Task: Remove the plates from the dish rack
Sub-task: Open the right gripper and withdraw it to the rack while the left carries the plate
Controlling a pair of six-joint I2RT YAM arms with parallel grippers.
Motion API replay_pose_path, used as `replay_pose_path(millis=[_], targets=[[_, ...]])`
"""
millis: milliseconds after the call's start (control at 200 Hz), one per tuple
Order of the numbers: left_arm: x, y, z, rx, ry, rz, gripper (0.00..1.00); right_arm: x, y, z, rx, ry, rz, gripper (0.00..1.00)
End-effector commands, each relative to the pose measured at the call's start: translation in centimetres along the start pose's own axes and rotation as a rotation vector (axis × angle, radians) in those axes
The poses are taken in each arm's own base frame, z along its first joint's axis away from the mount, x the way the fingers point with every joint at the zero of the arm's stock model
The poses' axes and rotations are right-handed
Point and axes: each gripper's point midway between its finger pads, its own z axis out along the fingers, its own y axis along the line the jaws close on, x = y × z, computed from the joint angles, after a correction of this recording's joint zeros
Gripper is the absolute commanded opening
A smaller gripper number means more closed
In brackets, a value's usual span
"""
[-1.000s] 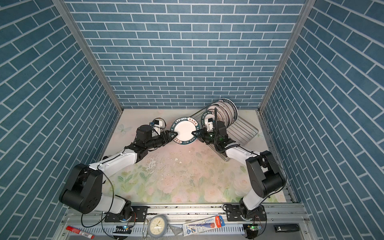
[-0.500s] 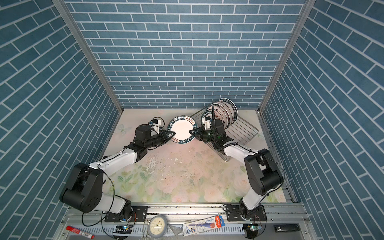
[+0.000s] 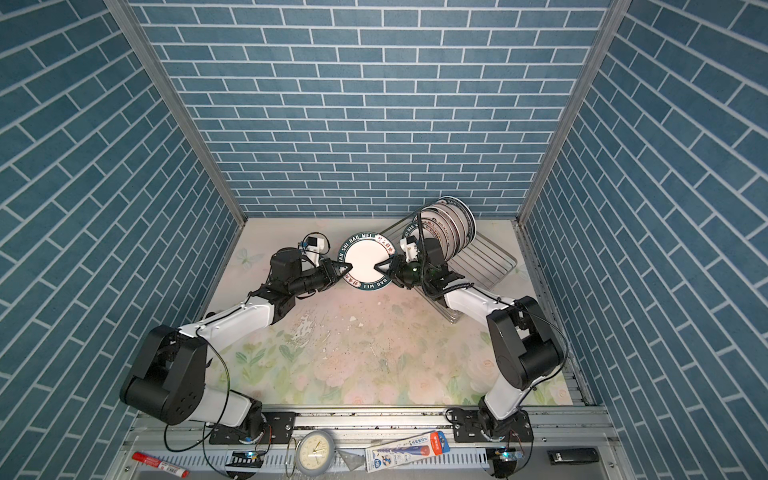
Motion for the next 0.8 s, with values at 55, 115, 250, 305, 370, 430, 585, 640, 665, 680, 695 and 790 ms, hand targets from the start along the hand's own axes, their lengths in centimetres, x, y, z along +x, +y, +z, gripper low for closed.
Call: replay_pose_path(millis=[55,115,250,305,370,430,585,640,665,680,695,790], targets=[[0.4,-1.0,-0.6,-0.006,0.034,0.053,0.0,-1.1,3.6,-0.5,-0.026,-0.013,-0.147,0.52],[-0.1,-0.9,-1.2,-0.017,0.022,0.053,0.0,-1.1,3.3,-0.8,0.015,-0.016,-0.164,0.6],[-1.5,0.0,-3.1,-0.044,-0.018,0.03,0.0,-1.3,1.6,-2.1,0.169,-0.031,-0.205,0.75],[-1.9,0.5,-3.9,-0.053,-0.034,0.02,0.0,-1.4,1.2,-2.7,0.214,-0.038,-0.231,0.79],[-2.6,1.1,-4.9,-0.07,-0.056,0.005,0.0,-1.6,0.9,-3.6,0.267,-0.054,-0.247,0.87],[-3.3,1.6,-5.9,-0.077,-0.082,-0.006,0.0,-1.7,1.0,-4.2,0.283,-0.064,-0.269,0.93],[-5.0,3.8,-8.2,-0.127,-0.141,-0.054,0.0,-1.9,1.1,-6.1,0.364,-0.088,-0.319,0.99],[-5.7,4.9,-9.1,-0.158,-0.164,-0.077,0.0,-2.0,1.2,-7.0,0.4,-0.093,-0.344,0.99],[-6.0,5.6,-9.6,-0.179,-0.175,-0.088,0.0,-2.0,1.3,-7.4,0.408,-0.094,-0.355,0.99],[-6.2,6.1,-9.8,-0.191,-0.181,-0.093,0.0,-2.0,1.4,-7.6,0.412,-0.095,-0.362,0.99],[-6.4,6.4,-10.1,-0.203,-0.188,-0.096,0.0,-2.0,1.5,-7.8,0.417,-0.099,-0.368,0.99],[-6.8,9.3,-11.2,-0.338,-0.203,-0.099,0.0,-2.1,2.0,-9.7,0.471,-0.122,-0.417,0.99]])
